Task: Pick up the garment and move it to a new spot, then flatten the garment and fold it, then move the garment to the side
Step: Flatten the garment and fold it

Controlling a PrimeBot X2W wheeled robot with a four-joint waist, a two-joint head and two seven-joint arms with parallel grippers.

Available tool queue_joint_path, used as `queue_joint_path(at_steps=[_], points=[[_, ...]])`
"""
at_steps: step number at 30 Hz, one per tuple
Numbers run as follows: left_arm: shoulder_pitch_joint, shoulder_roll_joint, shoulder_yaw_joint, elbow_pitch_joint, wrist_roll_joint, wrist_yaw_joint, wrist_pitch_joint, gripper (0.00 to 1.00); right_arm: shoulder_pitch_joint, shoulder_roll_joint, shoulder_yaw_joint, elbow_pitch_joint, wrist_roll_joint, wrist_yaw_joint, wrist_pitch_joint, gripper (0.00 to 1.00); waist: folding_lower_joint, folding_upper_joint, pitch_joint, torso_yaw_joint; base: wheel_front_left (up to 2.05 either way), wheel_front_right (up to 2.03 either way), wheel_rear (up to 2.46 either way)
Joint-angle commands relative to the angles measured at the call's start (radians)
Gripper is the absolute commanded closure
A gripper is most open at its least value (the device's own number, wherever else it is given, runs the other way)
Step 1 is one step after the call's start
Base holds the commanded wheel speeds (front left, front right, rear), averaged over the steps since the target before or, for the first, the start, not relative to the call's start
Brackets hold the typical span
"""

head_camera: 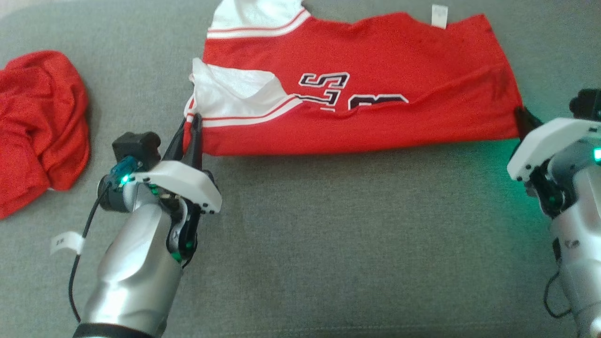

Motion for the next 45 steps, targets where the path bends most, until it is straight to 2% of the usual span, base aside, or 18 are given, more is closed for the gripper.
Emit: queue_joint_path(at_steps=[1, 8, 15, 22, 27, 28, 29, 30, 34, 37, 41, 45], points=[[-0.003, 0.043, 0.032, -0.016, -0.001, -0.003, -0.009, 1.0, 0.032, -0.032, 0.031, -0.047, 0.03, 0.007, 0.017, 1.0, 0.0, 0.0, -0.036, -0.013, 0.0, 0.0, 0.0], [0.058, 0.07, 0.014, -0.009, -0.006, -0.017, 0.029, 1.0, 0.122, -0.076, 0.088, -0.097, 0.108, 0.007, 0.107, 1.0, 0.0, 0.0, -0.115, -0.035, 0.0, 0.0, 0.0], [0.179, 0.112, 0.019, -0.075, -0.054, -0.028, 0.131, 1.0, 0.246, -0.123, 0.129, -0.181, 0.183, 0.007, 0.216, 1.0, 0.0, 0.0, -0.204, -0.048, 0.0, 0.0, 0.0], [0.318, 0.147, -0.018, -0.221, -0.069, -0.02, 0.251, 1.0, 0.379, -0.15, 0.111, -0.277, 0.241, 0.007, 0.314, 1.0, 0.0, 0.0, -0.242, -0.052, 0.0, 0.0, 0.0], [0.376, 0.151, -0.029, -0.287, -0.075, 0.005, 0.284, 1.0, 0.45, -0.146, 0.078, -0.328, 0.245, 0.007, 0.355, 1.0, 0.0, 0.0, -0.247, -0.053, 0.0, 0.0, 0.0], [0.383, 0.152, -0.03, -0.294, -0.074, 0.01, 0.287, 0.8, 0.458, -0.142, 0.066, -0.336, 0.238, 0.007, 0.356, 0.83, 0.0, 0.0, -0.246, -0.054, 0.0, 0.0, 0.0], [0.389, 0.153, -0.031, -0.299, -0.073, 0.014, 0.288, 0.45, 0.464, -0.14, 0.056, -0.35, 0.227, 0.007, 0.349, 0.09, 0.0, 0.0, -0.245, -0.055, 0.0, 0.0, 0.0], [0.393, 0.153, -0.03, -0.304, -0.072, 0.02, 0.286, 0.0, 0.47, -0.132, 0.036, -0.358, 0.22, 0.007, 0.34, 0.0, 0.0, 0.0, -0.245, -0.057, 0.0, 0.0, 0.0], [0.396, 0.147, -0.011, -0.323, -0.074, 0.04, 0.238, 0.0, 0.479, -0.103, -0.023, -0.42, 0.167, 0.007, 0.258, 0.0, 0.0, 0.0, -0.239, -0.063, 0.0, 0.0, 0.0], [0.383, 0.123, 0.029, -0.337, -0.101, 0.042, 0.153, 0.0, 0.481, -0.062, -0.053, -0.483, 0.151, 0.007, 0.161, 0.0, 0.0, 0.0, -0.228, -0.068, 0.0, 0.0, 0.0], [0.355, 0.091, 0.079, -0.326, -0.118, 0.043, 0.035, 0.0, 0.49, -0.015, -0.056, -0.54, 0.148, 0.007, 0.035, 0.0, 0.0, 0.0, -0.209, -0.08, 0.0, 0.0, 0.0], [0.314, 0.064, 0.112, -0.327, -0.118, 0.031, -0.002, 0.0, 0.479, 0.014, -0.044, -0.568, 0.134, 0.007, -0.064, 0.0, 0.0, 0.0, -0.174, -0.098, 0.0, 0.0, 0.0]])
